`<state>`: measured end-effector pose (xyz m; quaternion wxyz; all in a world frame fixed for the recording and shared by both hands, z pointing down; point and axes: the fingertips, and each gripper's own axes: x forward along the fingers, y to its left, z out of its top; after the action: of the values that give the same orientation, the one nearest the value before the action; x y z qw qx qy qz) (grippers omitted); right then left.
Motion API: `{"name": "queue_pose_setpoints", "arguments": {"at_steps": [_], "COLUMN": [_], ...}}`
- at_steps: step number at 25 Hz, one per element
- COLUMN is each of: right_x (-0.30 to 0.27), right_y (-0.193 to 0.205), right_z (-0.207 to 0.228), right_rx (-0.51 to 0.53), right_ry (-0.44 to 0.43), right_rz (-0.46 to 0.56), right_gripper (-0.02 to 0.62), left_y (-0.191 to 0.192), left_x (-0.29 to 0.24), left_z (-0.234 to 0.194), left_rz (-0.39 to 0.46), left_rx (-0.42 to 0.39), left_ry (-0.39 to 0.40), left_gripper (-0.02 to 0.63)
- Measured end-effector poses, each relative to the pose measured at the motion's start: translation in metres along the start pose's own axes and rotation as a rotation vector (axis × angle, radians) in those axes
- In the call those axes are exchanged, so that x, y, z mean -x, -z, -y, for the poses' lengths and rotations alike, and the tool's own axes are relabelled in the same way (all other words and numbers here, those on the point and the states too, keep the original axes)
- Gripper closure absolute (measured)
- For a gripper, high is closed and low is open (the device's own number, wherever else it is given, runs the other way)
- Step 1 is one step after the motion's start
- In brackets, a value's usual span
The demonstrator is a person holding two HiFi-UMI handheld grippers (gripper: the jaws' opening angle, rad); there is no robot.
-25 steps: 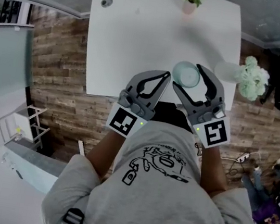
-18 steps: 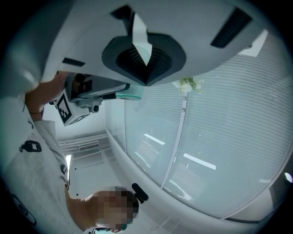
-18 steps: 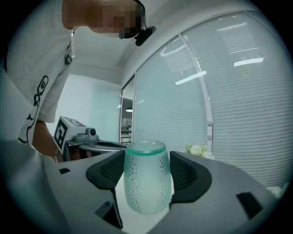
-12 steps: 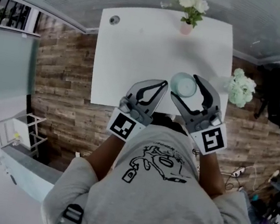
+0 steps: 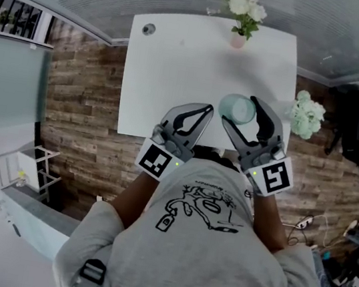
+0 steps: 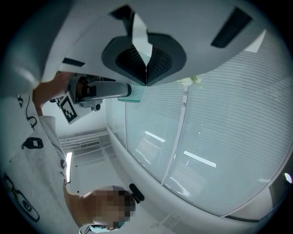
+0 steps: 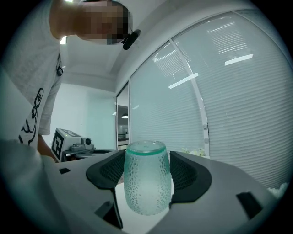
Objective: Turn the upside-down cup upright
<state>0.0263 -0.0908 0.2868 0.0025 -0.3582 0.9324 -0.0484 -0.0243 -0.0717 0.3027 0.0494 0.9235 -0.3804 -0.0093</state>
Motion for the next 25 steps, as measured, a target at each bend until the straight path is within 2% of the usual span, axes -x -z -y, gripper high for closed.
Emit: {"name": "queue_pose_setpoints", "arguments": {"at_steps": [17, 25], "right_x": [0.012, 0.014], "right_y": [-0.007, 0.003], "right_z": [0.027, 0.041], "right_rx": [-0.436, -0.695], "right_ry": [0.057, 0.074], "right_rz": [0.176, 0.270], "right_gripper": [0.270, 0.270], "left_y": [0.002, 0.002], "left_x": [0.008, 0.008], "left_z": [0.018, 0.016], "left_rz": [-0.008, -0.008], "left_rx": [0.026, 0.035], "left_ry": [0.055, 0.058], "left_gripper": [0.554, 0.532]}}
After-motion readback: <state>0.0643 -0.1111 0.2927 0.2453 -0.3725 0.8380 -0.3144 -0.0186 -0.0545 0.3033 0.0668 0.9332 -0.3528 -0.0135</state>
